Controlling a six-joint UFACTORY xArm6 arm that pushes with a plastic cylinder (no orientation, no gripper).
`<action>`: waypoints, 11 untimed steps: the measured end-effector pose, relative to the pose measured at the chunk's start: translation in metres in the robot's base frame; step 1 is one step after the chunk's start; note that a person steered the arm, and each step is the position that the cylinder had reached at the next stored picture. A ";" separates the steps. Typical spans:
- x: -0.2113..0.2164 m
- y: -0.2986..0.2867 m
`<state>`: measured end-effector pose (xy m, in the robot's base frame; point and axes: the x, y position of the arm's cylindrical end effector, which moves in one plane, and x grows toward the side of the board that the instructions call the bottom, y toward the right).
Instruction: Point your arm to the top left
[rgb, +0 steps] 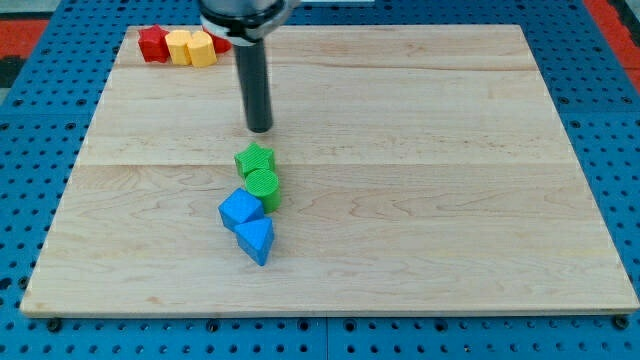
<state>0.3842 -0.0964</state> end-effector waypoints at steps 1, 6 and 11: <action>-0.001 -0.065; -0.145 -0.205; -0.159 -0.147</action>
